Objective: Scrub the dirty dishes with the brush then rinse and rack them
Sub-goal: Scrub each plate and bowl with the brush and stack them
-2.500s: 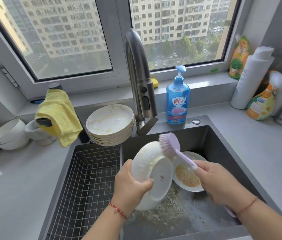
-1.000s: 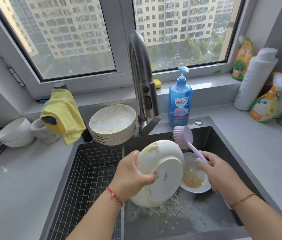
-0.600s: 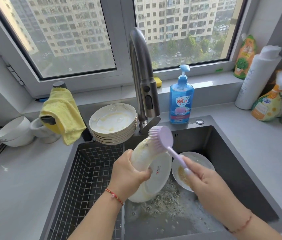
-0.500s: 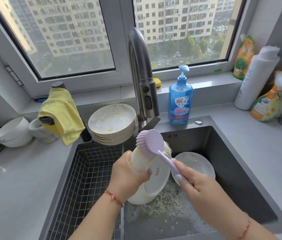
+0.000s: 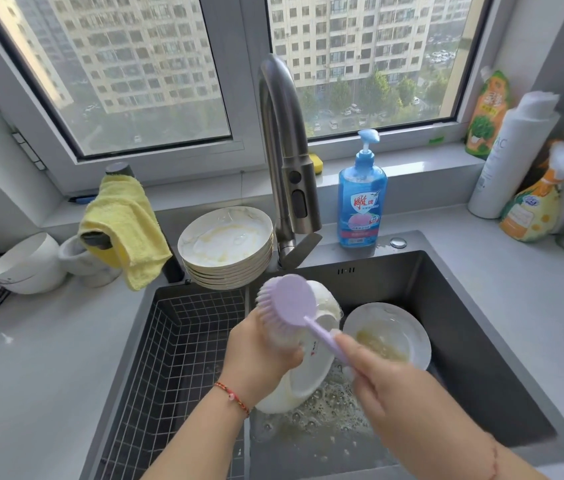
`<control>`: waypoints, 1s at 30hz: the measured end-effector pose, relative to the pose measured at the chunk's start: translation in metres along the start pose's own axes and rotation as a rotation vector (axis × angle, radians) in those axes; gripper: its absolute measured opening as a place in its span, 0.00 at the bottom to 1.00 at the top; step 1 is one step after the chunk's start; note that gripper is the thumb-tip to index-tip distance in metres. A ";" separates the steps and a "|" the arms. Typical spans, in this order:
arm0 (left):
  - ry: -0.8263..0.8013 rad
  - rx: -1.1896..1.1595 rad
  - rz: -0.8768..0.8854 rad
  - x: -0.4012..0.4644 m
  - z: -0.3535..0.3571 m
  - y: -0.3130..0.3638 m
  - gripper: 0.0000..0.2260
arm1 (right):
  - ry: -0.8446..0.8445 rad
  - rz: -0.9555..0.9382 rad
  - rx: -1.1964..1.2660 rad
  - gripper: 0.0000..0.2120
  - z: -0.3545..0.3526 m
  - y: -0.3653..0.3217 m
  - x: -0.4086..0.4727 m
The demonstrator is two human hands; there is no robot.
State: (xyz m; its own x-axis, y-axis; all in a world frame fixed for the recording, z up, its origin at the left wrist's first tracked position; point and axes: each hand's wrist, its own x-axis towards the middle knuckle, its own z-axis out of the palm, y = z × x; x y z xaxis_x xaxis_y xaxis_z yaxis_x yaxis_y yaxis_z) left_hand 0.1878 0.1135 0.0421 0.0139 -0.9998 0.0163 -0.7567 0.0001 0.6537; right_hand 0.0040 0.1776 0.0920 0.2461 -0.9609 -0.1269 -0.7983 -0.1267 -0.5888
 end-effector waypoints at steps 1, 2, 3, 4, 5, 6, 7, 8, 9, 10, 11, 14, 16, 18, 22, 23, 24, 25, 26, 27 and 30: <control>-0.006 0.021 0.030 0.000 0.001 0.001 0.16 | -0.010 -0.009 -0.089 0.33 0.003 -0.005 -0.001; -0.003 -0.016 0.020 -0.002 0.001 0.001 0.17 | -0.004 -0.010 -0.139 0.31 0.004 -0.005 0.000; 0.000 -0.074 -0.006 -0.003 0.001 0.000 0.16 | 0.012 0.013 -0.148 0.28 0.004 -0.001 0.003; 0.006 -0.113 -0.035 -0.005 0.001 -0.001 0.16 | 0.045 0.048 -0.119 0.26 0.003 0.006 0.007; 0.013 -0.127 -0.037 -0.007 0.001 -0.002 0.16 | 0.079 0.087 -0.066 0.23 0.002 0.016 0.012; 0.022 -0.126 -0.025 -0.009 0.001 -0.005 0.16 | 0.099 0.129 -0.017 0.21 0.001 0.026 0.017; 0.033 -0.141 -0.015 -0.010 0.001 -0.006 0.16 | 0.111 0.173 0.013 0.20 0.000 0.036 0.021; 0.045 -0.157 -0.010 -0.011 0.000 -0.007 0.16 | 0.109 0.211 0.014 0.19 0.000 0.043 0.023; 0.052 -0.173 -0.010 -0.011 -0.002 -0.007 0.16 | 0.096 0.241 0.008 0.18 0.000 0.047 0.025; 0.055 -0.179 -0.009 -0.011 -0.002 -0.007 0.16 | 0.084 0.269 0.011 0.17 0.000 0.050 0.025; 0.049 -0.168 -0.006 -0.012 -0.003 -0.008 0.16 | 0.082 0.290 0.017 0.17 0.000 0.051 0.025; 0.027 -0.137 -0.005 -0.010 -0.002 -0.007 0.16 | 0.120 0.207 0.037 0.18 -0.004 0.040 0.016; 0.007 -0.129 -0.021 -0.008 0.002 -0.004 0.15 | 0.108 0.108 0.023 0.24 -0.007 0.016 0.004; 0.005 -0.069 0.004 -0.008 0.006 0.000 0.15 | 0.050 0.038 -0.087 0.30 -0.003 -0.005 -0.007; -0.004 -0.164 -0.017 -0.010 0.008 -0.002 0.16 | 0.076 0.095 -0.214 0.29 -0.005 0.002 0.005; -0.008 -0.137 -0.003 -0.012 0.008 -0.004 0.16 | 0.095 0.126 -0.181 0.26 -0.007 0.010 0.009; -0.006 -0.138 0.009 -0.014 0.008 -0.005 0.16 | 0.125 0.139 -0.155 0.23 -0.007 0.020 0.013; 0.002 -0.142 0.018 -0.015 0.007 -0.006 0.16 | 0.148 0.149 -0.145 0.21 -0.005 0.030 0.018; 0.013 -0.157 0.023 -0.017 0.006 -0.007 0.16 | 0.170 0.171 -0.134 0.19 -0.002 0.043 0.024; 0.021 -0.174 0.026 -0.018 0.006 -0.008 0.16 | 0.160 0.222 -0.137 0.17 0.002 0.056 0.029; 0.032 -0.244 0.035 -0.022 0.005 -0.007 0.16 | 0.027 0.409 0.015 0.16 0.017 0.086 0.041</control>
State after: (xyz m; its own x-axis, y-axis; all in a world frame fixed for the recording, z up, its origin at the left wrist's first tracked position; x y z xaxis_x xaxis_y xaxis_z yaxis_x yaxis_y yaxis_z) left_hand 0.1901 0.1350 0.0334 0.0136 -0.9979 0.0638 -0.5768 0.0443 0.8157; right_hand -0.0456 0.1317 0.0226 -0.1049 -0.9375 -0.3318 -0.8193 0.2706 -0.5055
